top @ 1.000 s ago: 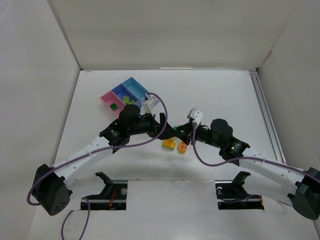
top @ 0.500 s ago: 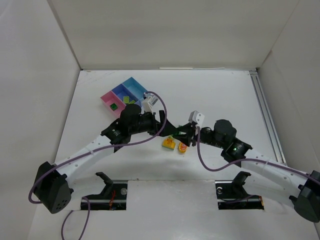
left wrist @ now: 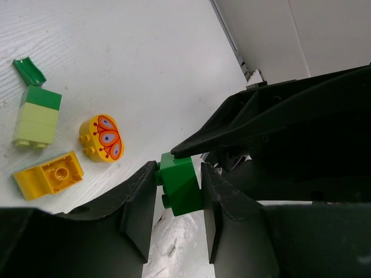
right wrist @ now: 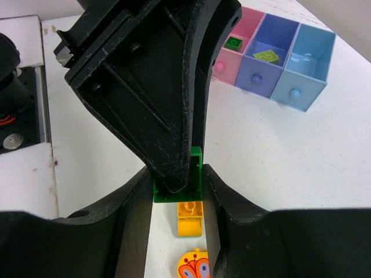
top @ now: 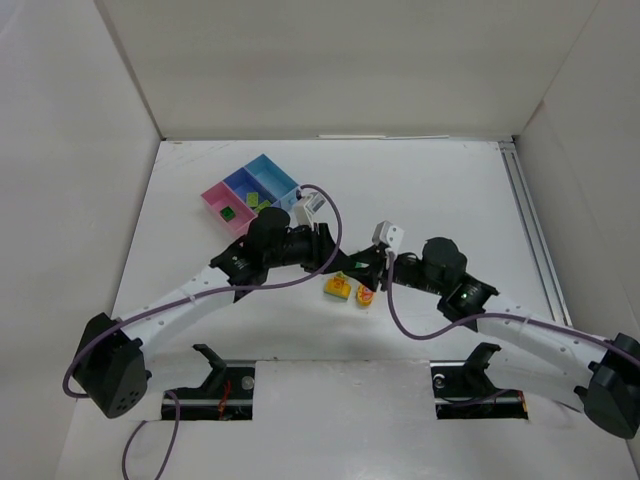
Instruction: Sort the legos into containers by color
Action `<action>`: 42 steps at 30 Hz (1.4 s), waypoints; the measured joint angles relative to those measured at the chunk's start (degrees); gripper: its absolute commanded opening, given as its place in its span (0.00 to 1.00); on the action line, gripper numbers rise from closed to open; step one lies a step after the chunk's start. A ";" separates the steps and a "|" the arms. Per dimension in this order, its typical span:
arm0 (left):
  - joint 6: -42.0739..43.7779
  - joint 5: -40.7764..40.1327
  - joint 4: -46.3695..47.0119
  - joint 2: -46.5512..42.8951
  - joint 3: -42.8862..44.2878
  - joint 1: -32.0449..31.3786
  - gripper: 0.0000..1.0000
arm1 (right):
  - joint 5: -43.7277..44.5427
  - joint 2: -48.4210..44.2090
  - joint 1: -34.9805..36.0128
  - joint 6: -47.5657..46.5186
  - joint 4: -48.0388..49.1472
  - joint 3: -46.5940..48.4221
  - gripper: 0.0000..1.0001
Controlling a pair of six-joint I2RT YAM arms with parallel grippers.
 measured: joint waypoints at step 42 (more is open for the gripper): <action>3.02 -29.75 -23.63 28.59 33.57 28.87 0.08 | 20.92 17.00 -16.76 5.20 -11.52 10.64 1.00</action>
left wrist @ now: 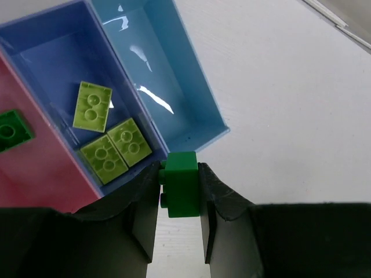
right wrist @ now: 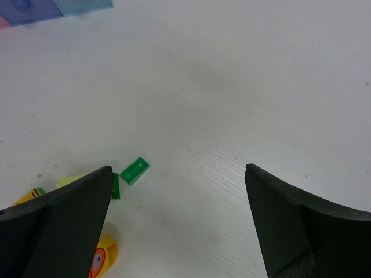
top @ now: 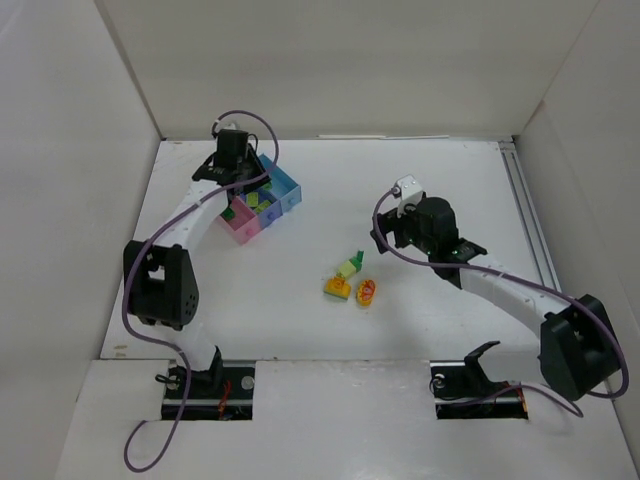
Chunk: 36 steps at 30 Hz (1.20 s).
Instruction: Sort the legos into containers by color
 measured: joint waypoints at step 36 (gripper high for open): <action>2.27 -0.52 0.35 6.88 2.58 5.66 0.09 | -0.24 7.43 -2.51 0.26 -0.81 2.69 1.00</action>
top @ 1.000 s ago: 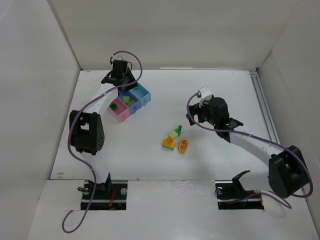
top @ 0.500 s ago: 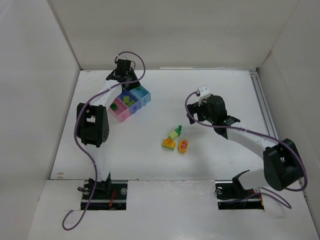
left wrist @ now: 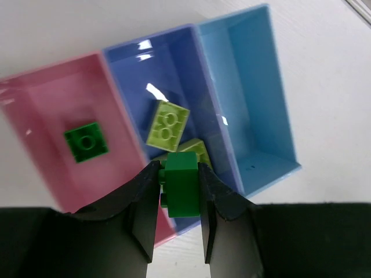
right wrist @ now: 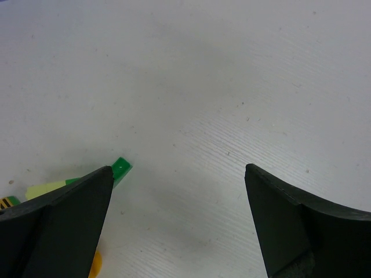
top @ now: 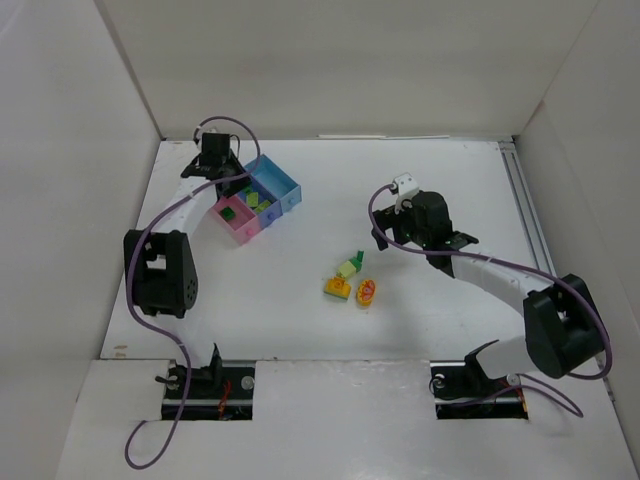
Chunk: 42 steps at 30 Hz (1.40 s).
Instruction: Sort the legos into containers by color
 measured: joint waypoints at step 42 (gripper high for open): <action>-5.18 -8.70 -2.14 -9.40 -11.80 2.34 0.52 | -2.73 -1.68 -0.39 -0.55 -0.02 -0.70 1.00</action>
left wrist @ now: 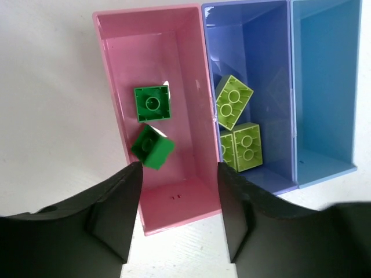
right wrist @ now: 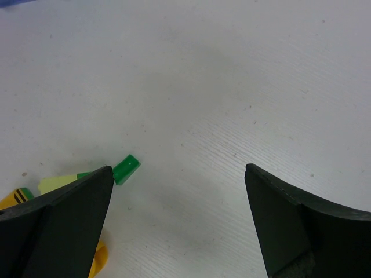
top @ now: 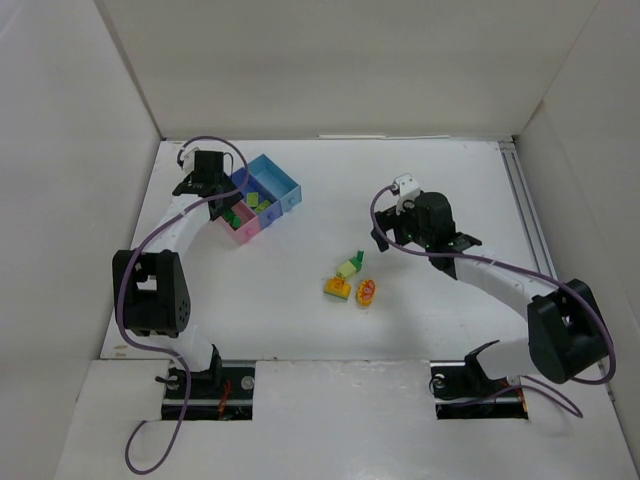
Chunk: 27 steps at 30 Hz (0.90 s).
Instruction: Sort the legos into containers by color
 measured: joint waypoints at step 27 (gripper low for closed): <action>0.02 2.99 -1.42 -18.05 -8.96 -13.05 0.99 | 12.15 -2.64 21.70 18.99 -26.40 1.11 1.00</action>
